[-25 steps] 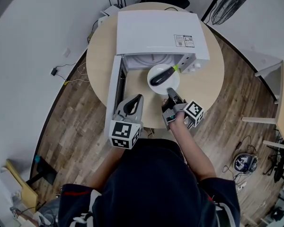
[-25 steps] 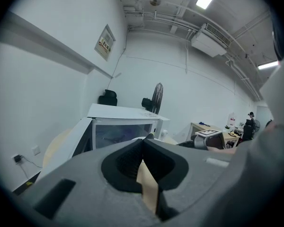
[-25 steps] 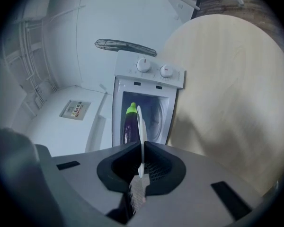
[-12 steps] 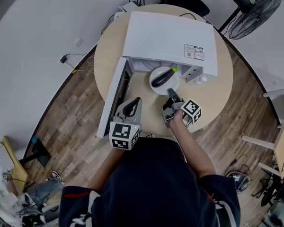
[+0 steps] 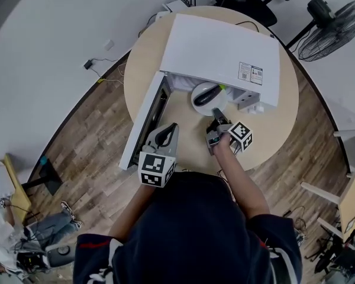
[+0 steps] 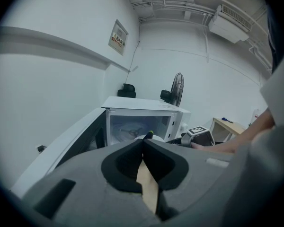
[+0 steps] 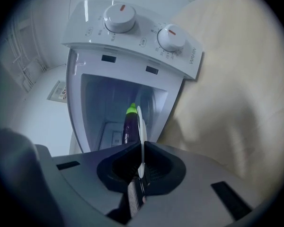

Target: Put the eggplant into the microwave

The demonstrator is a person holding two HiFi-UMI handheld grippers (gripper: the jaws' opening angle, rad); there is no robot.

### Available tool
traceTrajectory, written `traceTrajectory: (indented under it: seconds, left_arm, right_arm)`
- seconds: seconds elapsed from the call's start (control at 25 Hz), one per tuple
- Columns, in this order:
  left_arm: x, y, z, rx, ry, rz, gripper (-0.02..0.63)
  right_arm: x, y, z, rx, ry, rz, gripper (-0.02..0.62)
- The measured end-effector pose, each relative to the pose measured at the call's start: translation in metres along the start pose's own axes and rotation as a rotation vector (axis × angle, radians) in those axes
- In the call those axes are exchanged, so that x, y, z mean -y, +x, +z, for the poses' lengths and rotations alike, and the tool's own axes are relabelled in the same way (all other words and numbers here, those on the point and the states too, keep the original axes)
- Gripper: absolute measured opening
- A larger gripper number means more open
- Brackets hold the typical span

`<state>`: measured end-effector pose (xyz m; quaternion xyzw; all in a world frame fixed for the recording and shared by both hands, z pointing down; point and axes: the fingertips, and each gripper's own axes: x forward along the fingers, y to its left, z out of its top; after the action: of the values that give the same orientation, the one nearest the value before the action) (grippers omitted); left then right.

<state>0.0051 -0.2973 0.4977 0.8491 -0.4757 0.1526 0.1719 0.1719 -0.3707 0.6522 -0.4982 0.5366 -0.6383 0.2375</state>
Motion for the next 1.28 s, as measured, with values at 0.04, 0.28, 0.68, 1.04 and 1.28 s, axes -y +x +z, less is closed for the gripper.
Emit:
traceTrajectory:
  seconds: [0.04, 0.28, 0.68, 1.04, 1.28]
  left_arm:
    - [-0.002, 0.0, 0.0, -0.001, -0.001, 0.006, 0.017]
    - [-0.009, 0.0, -0.003, -0.016, -0.001, 0.014, 0.017]
    - [-0.008, 0.005, -0.007, -0.033, 0.005, -0.003, 0.017]
    - [-0.021, 0.003, -0.01, -0.039, -0.014, 0.022, 0.017]
    - [-0.024, 0.006, -0.009, -0.04, -0.013, 0.02, 0.017]
  right_arm:
    - [0.0, 0.003, 0.001, 0.0, 0.003, 0.002, 0.021]
    - [0.001, 0.013, 0.001, 0.011, 0.024, 0.005, 0.021]
    - [0.01, 0.028, 0.006, 0.047, 0.085, 0.003, 0.021]
    - [0.011, 0.043, 0.005, 0.062, 0.103, 0.003, 0.021]
    - [0.013, 0.056, 0.01, 0.112, 0.148, 0.002, 0.021]
